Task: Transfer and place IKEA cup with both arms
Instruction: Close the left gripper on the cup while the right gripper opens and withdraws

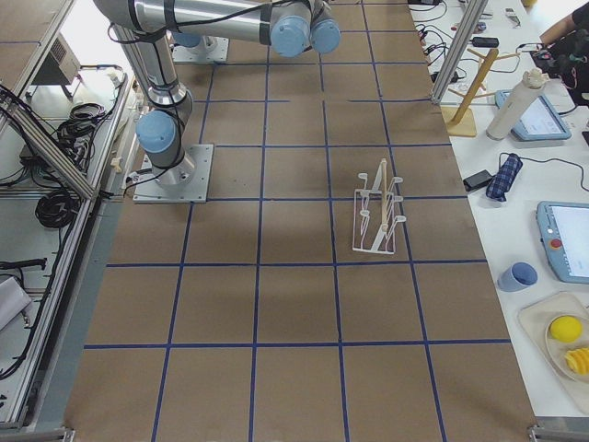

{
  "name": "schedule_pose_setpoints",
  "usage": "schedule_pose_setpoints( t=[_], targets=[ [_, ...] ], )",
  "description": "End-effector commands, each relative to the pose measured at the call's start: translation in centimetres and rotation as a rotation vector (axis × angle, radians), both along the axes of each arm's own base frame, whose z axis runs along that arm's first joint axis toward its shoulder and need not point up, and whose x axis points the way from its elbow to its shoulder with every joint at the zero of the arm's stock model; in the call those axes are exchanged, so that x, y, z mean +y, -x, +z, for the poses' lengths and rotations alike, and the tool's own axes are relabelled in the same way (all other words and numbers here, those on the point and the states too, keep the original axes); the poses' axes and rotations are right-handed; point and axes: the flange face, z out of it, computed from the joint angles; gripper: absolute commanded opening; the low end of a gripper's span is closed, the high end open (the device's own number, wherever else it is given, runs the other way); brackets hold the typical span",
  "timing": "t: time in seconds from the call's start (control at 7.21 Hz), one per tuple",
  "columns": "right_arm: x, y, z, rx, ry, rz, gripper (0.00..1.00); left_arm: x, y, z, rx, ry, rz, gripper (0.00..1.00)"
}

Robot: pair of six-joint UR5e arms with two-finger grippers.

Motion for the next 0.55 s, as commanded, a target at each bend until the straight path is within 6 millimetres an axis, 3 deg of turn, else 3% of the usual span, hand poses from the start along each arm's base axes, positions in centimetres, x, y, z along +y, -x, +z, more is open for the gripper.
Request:
schedule_pose_setpoints(
  t=[0.0, 0.28, 0.42],
  targets=[
    [-1.3, 0.2, 0.5, 0.028, 0.000, -0.021, 1.00, 0.1, 0.0, 0.2, -0.001, 0.004, -0.001, 0.14],
    [-2.8, 1.1, 0.9, 0.053, 0.007, -0.054, 1.00, 0.2, -0.2, 0.4, -0.004, -0.007, -0.002, 0.14],
    [-3.4, 1.8, 0.6, 0.062, 0.019, -0.063, 1.00, 0.3, -0.2, 0.7, -0.005, -0.024, -0.008, 0.00]
  ],
)
